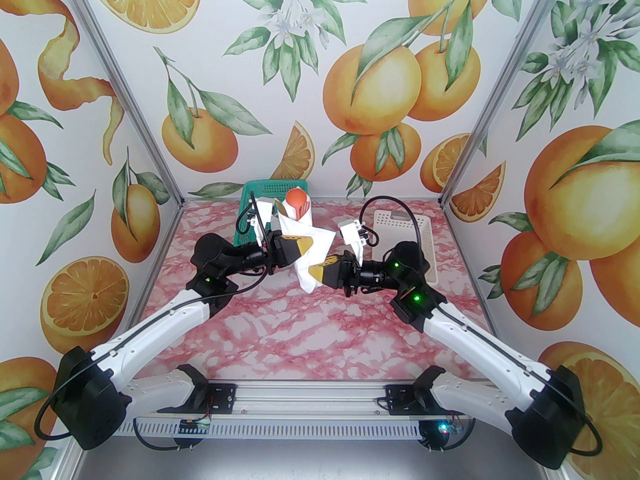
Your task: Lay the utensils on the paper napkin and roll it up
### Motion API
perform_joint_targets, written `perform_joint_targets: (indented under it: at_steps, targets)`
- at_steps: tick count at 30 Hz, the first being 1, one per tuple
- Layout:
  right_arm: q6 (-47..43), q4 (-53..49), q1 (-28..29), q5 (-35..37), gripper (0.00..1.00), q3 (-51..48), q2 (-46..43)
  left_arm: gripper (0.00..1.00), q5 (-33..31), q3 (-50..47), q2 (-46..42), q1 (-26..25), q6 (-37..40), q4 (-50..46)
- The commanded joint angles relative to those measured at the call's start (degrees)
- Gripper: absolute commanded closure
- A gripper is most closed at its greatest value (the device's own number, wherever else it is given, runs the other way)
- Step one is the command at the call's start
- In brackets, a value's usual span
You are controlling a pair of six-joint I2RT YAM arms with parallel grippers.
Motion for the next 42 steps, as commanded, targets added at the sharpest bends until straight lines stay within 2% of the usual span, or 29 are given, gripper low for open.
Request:
perform_joint_targets:
  at_steps: [1,3,6,15,21,37,42]
  targets:
    - [0.54,2.68,-0.07,-0.25,1.00,-1.13,-1.07,0.66,0.86,2.56,-0.43,0.94,-0.08,-0.74]
    - [0.47,3.07,-0.08,0.15,1.00,-1.14,-1.34,0.53,0.80,2.65,-1.23,1.69,0.18,-1.43]
    - [-0.35,3.17,-0.10,-0.29,1.00,-0.25,-1.46,0.44,1.67,2.87,-2.16,2.45,0.23,-1.56]
    - [-2.46,3.49,-0.05,-1.79,1.00,2.71,0.04,0.36,1.42,2.43,-3.08,2.63,-0.19,-0.76]
    - [-3.19,4.09,-0.05,-2.01,1.00,3.22,-0.20,0.34,1.87,1.61,-2.95,2.64,-1.62,3.26]
    - [-2.27,5.03,-0.04,-0.98,1.00,-1.29,-0.03,0.64,1.90,2.13,-3.22,2.65,-0.69,4.21]
    - [-2.36,3.82,-0.05,-1.11,1.00,-2.05,-0.37,0.79,1.56,2.30,-3.08,2.57,0.36,2.73]
